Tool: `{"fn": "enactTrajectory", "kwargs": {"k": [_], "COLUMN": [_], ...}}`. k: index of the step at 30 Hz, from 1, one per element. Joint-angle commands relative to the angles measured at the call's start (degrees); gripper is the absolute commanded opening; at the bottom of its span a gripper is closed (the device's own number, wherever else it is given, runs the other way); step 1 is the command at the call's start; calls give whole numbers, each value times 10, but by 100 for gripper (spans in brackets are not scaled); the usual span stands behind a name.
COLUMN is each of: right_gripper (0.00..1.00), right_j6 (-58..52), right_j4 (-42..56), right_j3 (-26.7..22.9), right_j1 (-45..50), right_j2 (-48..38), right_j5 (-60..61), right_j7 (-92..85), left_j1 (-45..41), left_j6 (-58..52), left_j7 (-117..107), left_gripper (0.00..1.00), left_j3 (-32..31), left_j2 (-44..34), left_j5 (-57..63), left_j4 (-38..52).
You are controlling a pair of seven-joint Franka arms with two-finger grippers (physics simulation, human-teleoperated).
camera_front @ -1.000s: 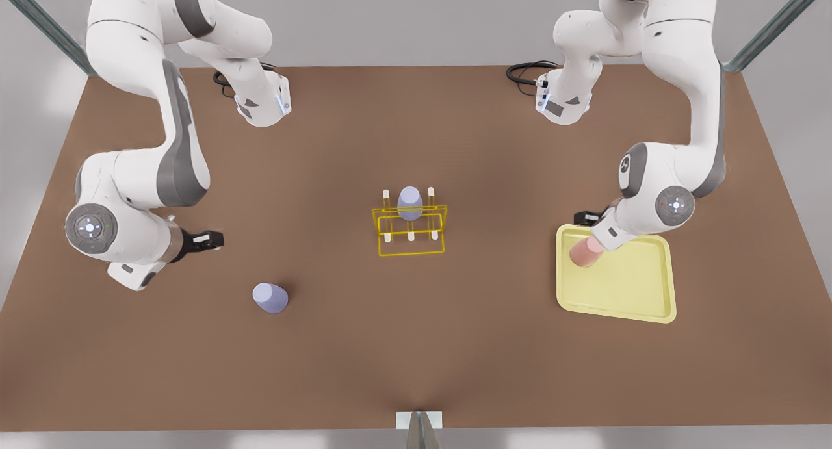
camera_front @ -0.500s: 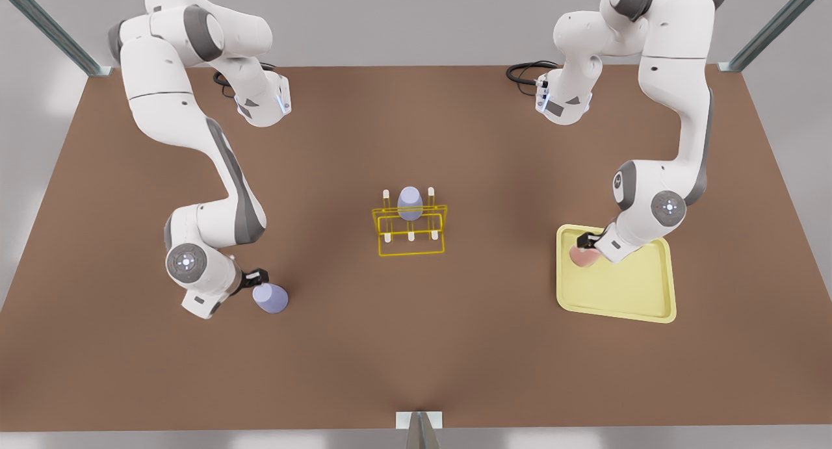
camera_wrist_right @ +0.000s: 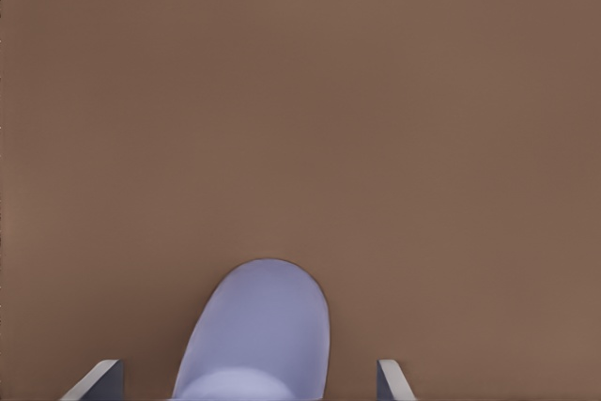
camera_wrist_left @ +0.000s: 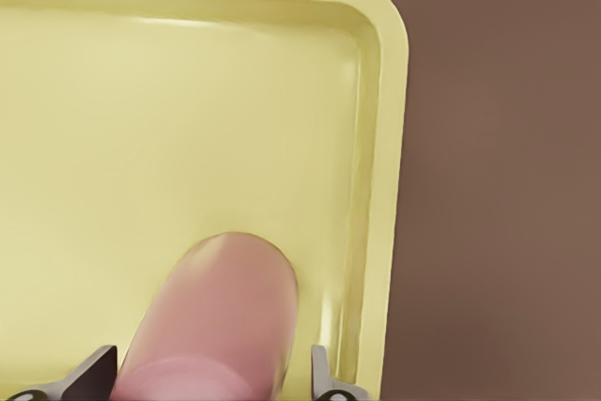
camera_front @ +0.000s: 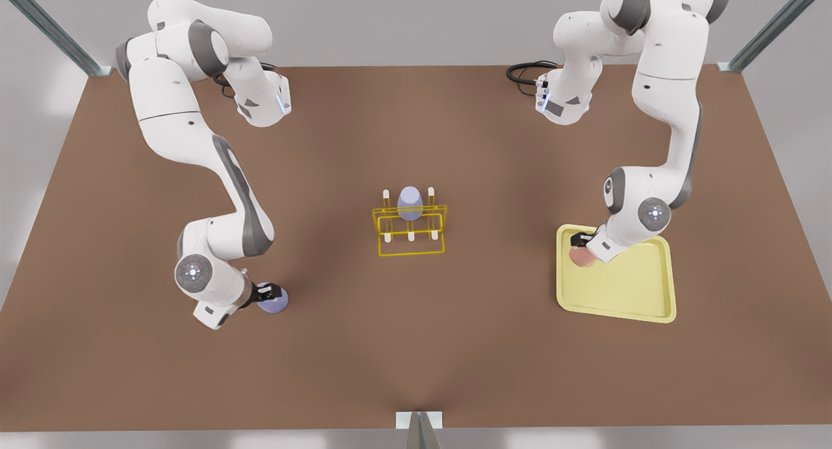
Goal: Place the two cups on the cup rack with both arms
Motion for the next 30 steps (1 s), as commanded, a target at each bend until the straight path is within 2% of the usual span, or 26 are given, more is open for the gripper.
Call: {"fn": "enactTrajectory", "kwargs": {"k": [1,12,18,19,20,30], "right_gripper": [100,100,100,100,100,100], "right_j6": [2,20,82,85,96,101], "right_j4": [-1,-16,-53,-57,-64,-104], "right_j3": [1,-4,-6,-6,-6,-2], "right_j1": [2,6,4,4,3,3], "right_j2": [0,17,7,7,7,-9], "right_j5": [5,-5,-33,-33,-33,-29], "right_j7": [15,22,42,42,42,73], "left_j1": [0,1,1,0,0,-1], "left_j6": [13,42,42,42,42,49], "left_j7": [1,1,1,1,1,1], "left_gripper": [100,100,100,97,88,84], "left_j3": [0,0,0,0,0,0], "left_j2": [3,6,10,10,10,10], "left_j5": [1,0,1,1,1,1], "left_j4": [0,-24,-24,-24,-24,-22]}}
